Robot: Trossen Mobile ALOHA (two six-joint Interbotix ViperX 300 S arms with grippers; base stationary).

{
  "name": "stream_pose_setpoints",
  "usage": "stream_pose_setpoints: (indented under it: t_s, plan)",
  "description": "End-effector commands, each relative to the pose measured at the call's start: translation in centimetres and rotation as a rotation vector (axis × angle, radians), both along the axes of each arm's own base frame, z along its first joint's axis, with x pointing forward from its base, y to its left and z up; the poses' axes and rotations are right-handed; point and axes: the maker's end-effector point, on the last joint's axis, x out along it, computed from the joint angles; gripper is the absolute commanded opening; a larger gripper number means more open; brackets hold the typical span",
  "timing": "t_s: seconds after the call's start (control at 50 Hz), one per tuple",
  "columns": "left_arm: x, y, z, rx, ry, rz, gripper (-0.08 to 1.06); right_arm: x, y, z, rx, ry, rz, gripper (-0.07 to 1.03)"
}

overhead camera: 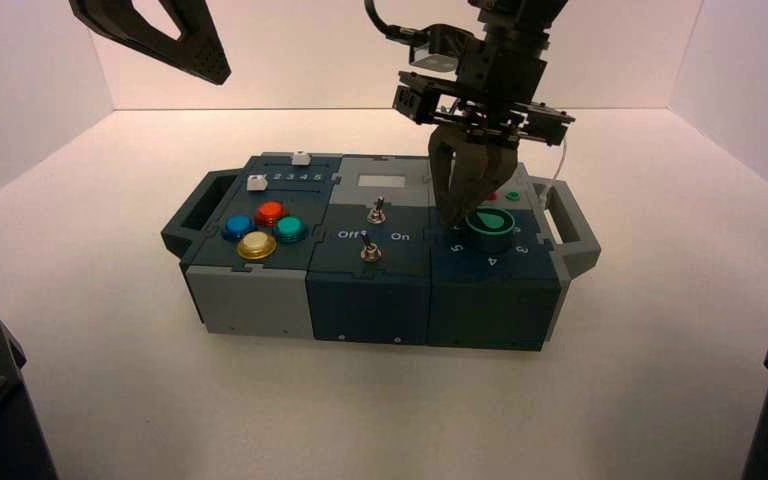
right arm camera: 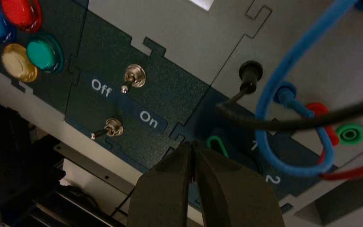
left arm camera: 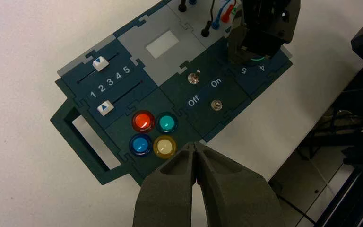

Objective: Turn the knob to position 1.

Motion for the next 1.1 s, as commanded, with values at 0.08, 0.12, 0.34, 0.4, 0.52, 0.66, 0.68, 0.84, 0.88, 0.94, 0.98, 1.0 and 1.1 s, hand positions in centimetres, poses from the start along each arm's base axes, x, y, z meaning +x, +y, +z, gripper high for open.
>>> stream_pose_setpoints:
  t_s: [0.08, 0.12, 0.34, 0.4, 0.52, 0.66, 0.68, 0.84, 0.88, 0.94, 0.98, 1.0, 1.1]
  plan:
    - [0.3, -0.4, 0.8, -0.013, -0.021, -0.008, -0.03, 1.3, 0.1, 0.5, 0.006, -0.024, -0.010, -0.02]
    - [0.3, -0.4, 0.8, -0.013, -0.021, -0.008, -0.03, 1.5, 0.0, 0.6, 0.006, -0.026, -0.013, -0.02]
    - [0.4, -0.4, 0.7, -0.006, -0.017, -0.010, -0.03, 2.0, -0.2, 0.9, 0.002, -0.028, -0.014, -0.02]
    - [0.4, -0.4, 0.6, -0.002, -0.019, -0.015, -0.03, 2.1, -0.1, 1.0, 0.004, -0.030, -0.014, -0.02]
    - [0.4, -0.4, 0.6, 0.001, -0.017, -0.015, -0.03, 2.3, 0.0, 1.1, 0.007, -0.034, -0.013, -0.02]
    - [0.4, -0.4, 0.6, 0.002, -0.019, -0.019, -0.03, 2.4, 0.1, 1.2, 0.009, -0.036, -0.013, -0.02]
    - [0.4, -0.4, 0.6, 0.000, -0.020, -0.019, -0.03, 2.4, 0.1, 1.2, 0.008, -0.035, -0.013, -0.02]
    - [0.4, -0.4, 0.6, 0.001, -0.020, -0.018, -0.03, 2.4, 0.1, 1.2, 0.008, -0.035, -0.014, -0.02]
    - [0.4, -0.4, 0.6, 0.002, -0.019, -0.018, -0.03, 2.4, 0.1, 1.2, 0.008, -0.035, -0.014, -0.02]
    - [0.4, -0.4, 0.6, 0.002, -0.019, -0.018, -0.03, 2.4, 0.1, 1.2, 0.009, -0.035, -0.012, -0.02]
    - [0.4, -0.4, 0.6, 0.001, -0.020, -0.019, -0.03, 2.4, 0.1, 1.3, 0.009, -0.036, -0.014, -0.02]
    - [0.4, -0.4, 0.6, 0.002, -0.021, -0.019, -0.03, 2.4, 0.1, 1.3, 0.010, -0.036, -0.012, -0.02]
    - [0.4, -0.4, 0.6, 0.003, -0.020, -0.019, -0.03, 2.7, 0.3, 2.1, 0.026, -0.060, -0.014, -0.02]
